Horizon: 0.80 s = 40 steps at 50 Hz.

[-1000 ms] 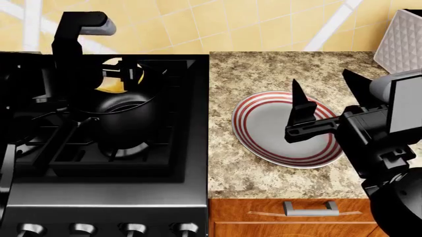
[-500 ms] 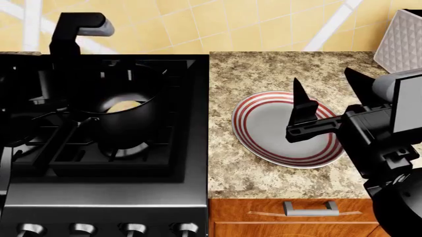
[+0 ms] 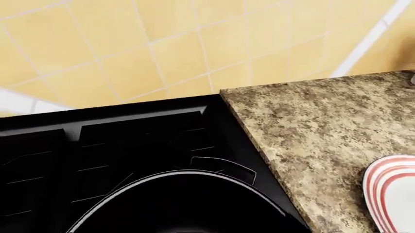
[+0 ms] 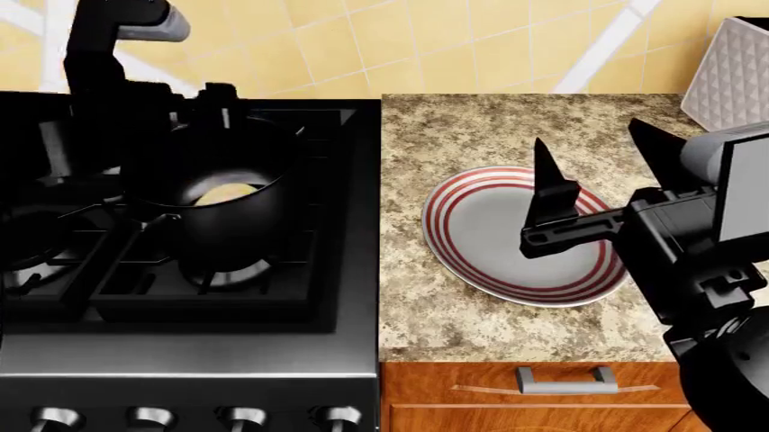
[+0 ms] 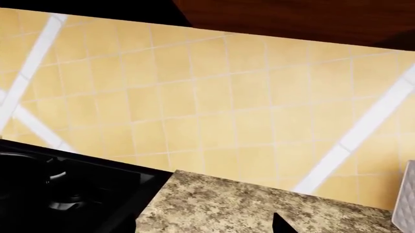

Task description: Frozen meat rests on a plate on the counter. Retrieve the meat and place it in a pot on a burner. Then turn the burner on.

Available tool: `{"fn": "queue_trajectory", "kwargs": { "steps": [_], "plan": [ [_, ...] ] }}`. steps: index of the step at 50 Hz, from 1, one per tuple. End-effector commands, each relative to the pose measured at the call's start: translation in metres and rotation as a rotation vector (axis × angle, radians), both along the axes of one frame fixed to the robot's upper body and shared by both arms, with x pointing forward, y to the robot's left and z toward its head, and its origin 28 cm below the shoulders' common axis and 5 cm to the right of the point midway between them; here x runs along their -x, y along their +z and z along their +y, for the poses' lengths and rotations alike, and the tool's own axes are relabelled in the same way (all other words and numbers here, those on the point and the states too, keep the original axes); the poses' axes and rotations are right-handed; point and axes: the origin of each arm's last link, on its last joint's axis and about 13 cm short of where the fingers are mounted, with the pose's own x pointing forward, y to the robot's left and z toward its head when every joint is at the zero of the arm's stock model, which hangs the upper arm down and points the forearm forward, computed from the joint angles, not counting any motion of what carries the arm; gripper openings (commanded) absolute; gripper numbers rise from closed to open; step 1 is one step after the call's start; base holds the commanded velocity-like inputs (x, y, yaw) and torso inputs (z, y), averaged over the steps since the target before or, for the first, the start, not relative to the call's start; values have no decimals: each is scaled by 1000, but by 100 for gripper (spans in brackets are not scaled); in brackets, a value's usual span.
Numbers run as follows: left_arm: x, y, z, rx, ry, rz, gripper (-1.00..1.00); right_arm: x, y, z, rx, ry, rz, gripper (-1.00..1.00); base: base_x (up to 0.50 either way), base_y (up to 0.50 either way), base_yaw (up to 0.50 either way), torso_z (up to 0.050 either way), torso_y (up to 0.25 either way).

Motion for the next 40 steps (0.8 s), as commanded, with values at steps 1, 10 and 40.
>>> {"fn": "queue_trajectory", "kwargs": {
  "steps": [1,10,40],
  "plan": [
    [33,24,0,6,43,-295,100,0,2,0,-2,-10,-11,100,0,0,0,0,0],
    [110,39,-12,25,90,-642,100,0,2,-1,-6,-25,2,100,-7,0,0,0,0],
    [141,-1,-28,53,-33,-707,100,0,1,1,7,-40,-4,100,-341,101,0,0,0]
  ]
}}
